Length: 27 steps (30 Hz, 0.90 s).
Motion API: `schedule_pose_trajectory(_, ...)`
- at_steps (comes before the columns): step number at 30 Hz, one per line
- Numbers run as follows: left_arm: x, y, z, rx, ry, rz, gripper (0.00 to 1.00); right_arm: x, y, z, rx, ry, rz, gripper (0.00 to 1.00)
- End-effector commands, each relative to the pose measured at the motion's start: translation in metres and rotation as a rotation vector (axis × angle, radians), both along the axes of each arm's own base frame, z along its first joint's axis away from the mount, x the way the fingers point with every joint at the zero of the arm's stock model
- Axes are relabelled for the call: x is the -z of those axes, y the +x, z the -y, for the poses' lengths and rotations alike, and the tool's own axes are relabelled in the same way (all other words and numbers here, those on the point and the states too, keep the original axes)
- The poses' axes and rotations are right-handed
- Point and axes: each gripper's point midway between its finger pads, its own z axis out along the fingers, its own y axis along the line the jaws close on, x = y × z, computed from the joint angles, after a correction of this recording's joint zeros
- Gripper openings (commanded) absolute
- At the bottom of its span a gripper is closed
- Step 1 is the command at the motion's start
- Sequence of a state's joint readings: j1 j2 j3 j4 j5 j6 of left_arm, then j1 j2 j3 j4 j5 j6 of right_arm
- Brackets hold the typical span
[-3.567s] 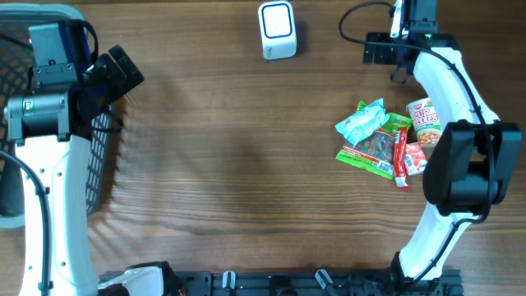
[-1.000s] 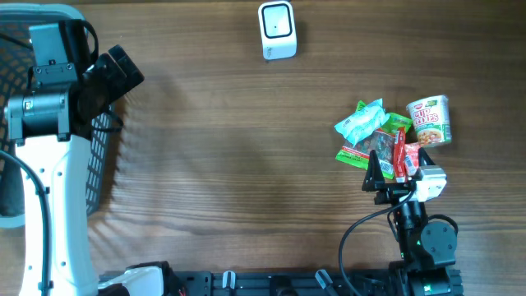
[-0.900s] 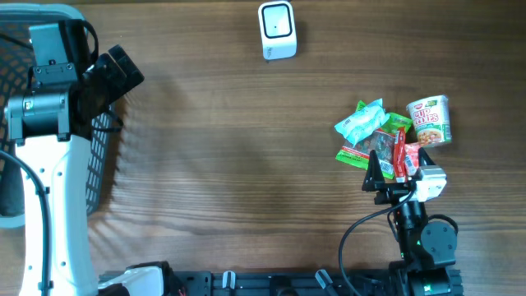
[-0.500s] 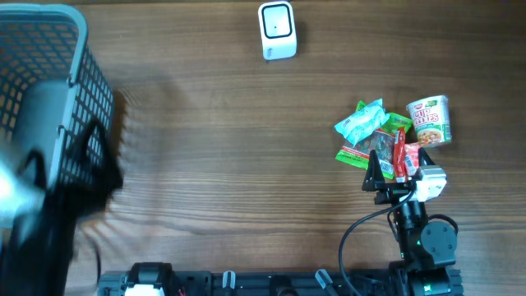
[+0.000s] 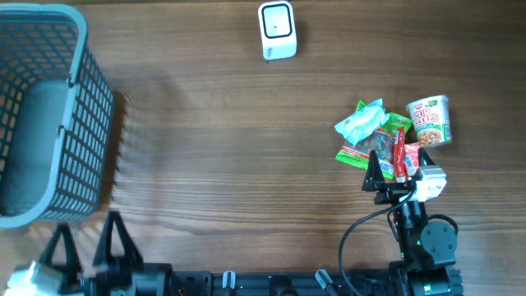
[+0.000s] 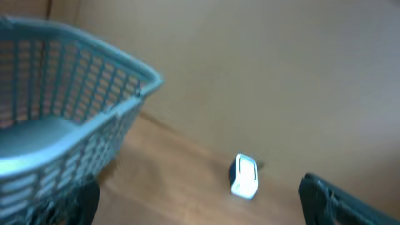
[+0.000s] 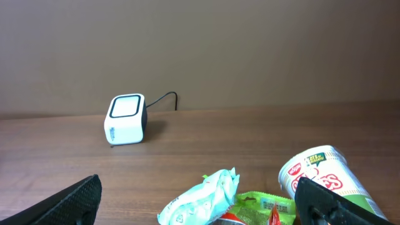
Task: Scan the item barcode
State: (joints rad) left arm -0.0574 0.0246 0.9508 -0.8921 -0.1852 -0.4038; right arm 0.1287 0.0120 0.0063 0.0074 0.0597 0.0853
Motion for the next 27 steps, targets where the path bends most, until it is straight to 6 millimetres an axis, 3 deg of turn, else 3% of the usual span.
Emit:
schedule_pose_trajectory(1,-0.007,0.039,0.008,0.033,-0.001,0.148,1.00,-0.002,0.000,-0.001,-0.008,-0.006,0.010,1.00)
schedule_pose_trajectory(3,-0.018,0.063,0.016,0.072,-0.001,0.310,1.00,-0.002,0.000,-0.001,-0.008,-0.006,0.010,1.00)
schedule_pose_trajectory(5,-0.010,0.082,0.022,0.099,0.002,0.440,1.00,-0.002,0.000,-0.001,-0.008,-0.005,0.010,1.00)
schedule_pose_trajectory(7,0.022,0.101,0.025,0.109,0.006,0.456,1.00,-0.002,0.000,-0.001,-0.008,-0.006,0.010,1.00)
schedule_pose_trajectory(11,0.090,0.129,0.024,0.107,-0.014,0.313,1.00,-0.002,0.000,-0.001,-0.008,-0.006,0.010,1.00)
schedule_pose_trajectory(16,0.151,0.144,0.023,0.099,-0.016,0.109,1.00,-0.002,0.000,-0.001,-0.008,-0.006,0.010,1.00)
schedule_pose_trajectory(21,0.203,0.146,0.021,0.090,0.011,-0.107,1.00,-0.002,0.000,-0.001,-0.008,-0.006,0.010,1.00)
schedule_pose_trajectory(27,0.202,0.146,0.023,0.097,0.010,-0.102,1.00,-0.002,0.000,-0.001,-0.008,-0.006,0.010,1.00)
